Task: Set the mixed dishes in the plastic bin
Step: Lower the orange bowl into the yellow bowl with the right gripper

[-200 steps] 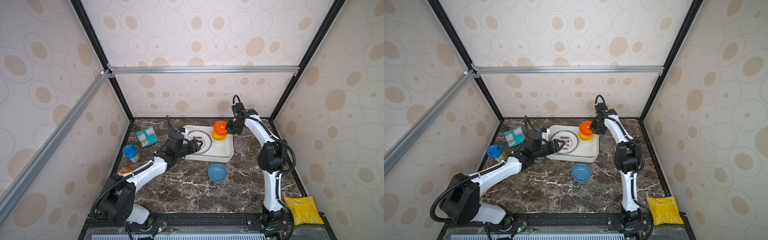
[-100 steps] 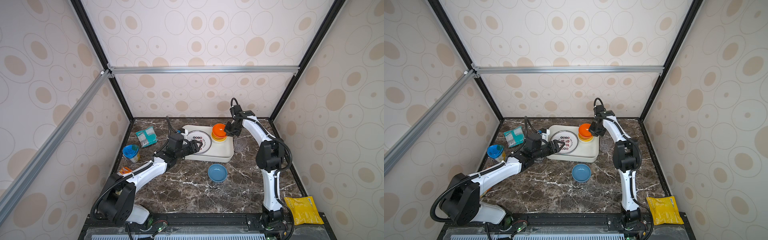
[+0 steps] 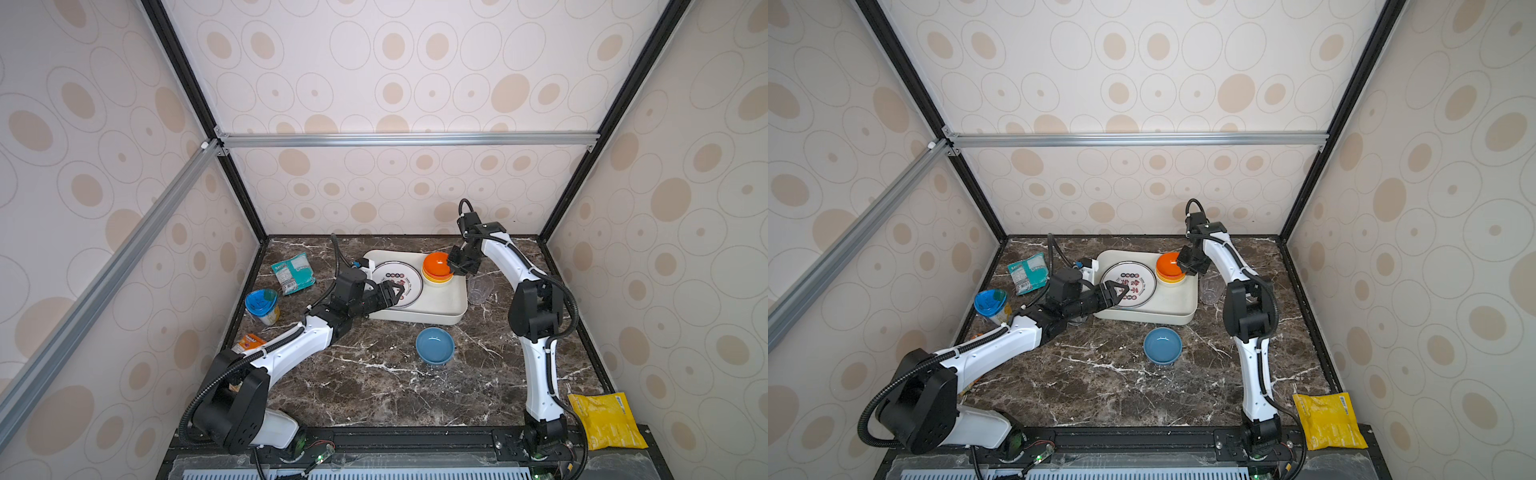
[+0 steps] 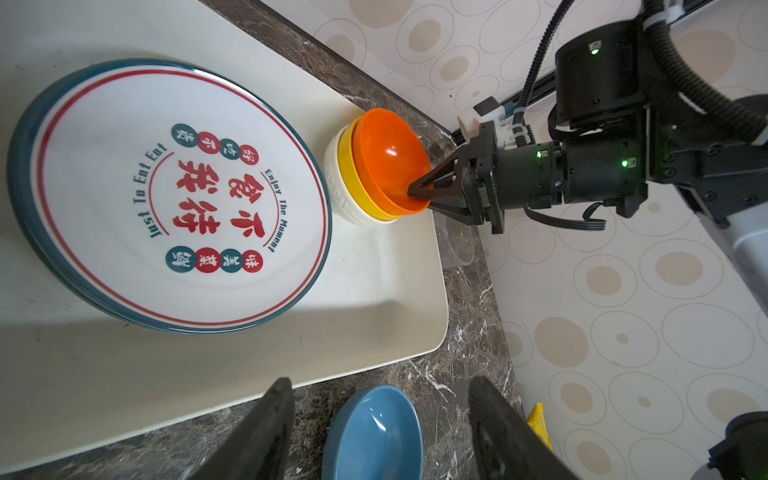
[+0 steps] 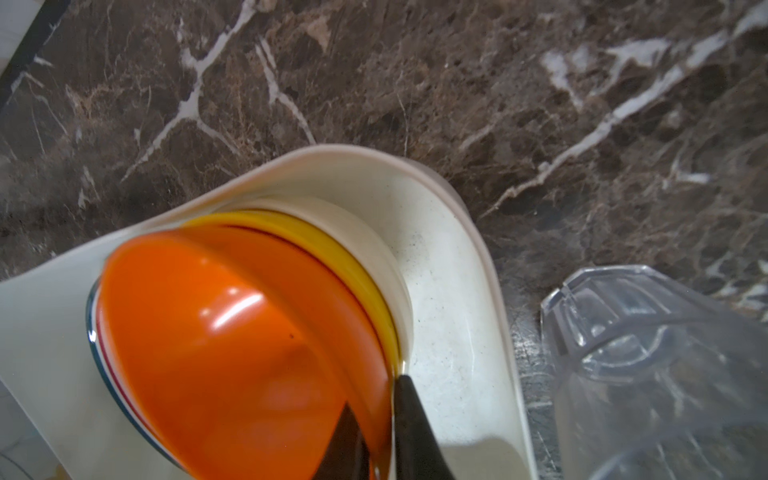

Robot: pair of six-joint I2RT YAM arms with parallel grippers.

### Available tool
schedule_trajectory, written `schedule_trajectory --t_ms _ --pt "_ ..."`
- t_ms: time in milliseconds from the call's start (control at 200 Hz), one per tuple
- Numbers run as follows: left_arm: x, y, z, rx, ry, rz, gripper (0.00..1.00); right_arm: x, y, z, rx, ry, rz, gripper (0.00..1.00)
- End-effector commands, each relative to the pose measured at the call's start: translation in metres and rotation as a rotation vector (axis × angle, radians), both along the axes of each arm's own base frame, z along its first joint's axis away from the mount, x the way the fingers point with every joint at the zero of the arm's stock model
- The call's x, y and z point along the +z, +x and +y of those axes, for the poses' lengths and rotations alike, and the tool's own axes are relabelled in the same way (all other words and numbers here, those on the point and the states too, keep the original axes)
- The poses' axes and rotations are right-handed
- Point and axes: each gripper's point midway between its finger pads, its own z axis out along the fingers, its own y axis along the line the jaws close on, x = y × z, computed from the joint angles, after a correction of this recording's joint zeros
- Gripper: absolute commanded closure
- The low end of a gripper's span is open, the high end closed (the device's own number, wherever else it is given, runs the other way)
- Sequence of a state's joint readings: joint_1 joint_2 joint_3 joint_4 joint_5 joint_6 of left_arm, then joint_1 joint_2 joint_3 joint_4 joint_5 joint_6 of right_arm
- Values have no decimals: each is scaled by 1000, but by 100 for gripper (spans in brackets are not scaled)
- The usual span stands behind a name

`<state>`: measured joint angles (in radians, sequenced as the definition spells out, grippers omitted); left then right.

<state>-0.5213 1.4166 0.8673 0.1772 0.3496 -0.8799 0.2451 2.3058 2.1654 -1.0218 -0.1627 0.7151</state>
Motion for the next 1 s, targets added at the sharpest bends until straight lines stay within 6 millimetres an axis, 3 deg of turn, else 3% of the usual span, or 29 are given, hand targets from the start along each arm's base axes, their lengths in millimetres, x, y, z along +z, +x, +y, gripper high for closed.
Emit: schedule_trajectory --t_ms 0,65,315,645,995 --pt "11 1 5 20 -22 -21 33 4 -3 7 14 4 7 78" --pt "12 1 5 21 -23 -22 33 7 -2 8 17 2 -2 74" --pt "12 1 6 22 -26 -22 33 26 -7 0 4 -19 -48 75" --pt "13 0 5 20 -41 -21 33 17 -16 -1 7 -14 -34 90" --pt "15 -1 6 22 -44 -26 33 37 -19 -1 19 -12 -72 77"
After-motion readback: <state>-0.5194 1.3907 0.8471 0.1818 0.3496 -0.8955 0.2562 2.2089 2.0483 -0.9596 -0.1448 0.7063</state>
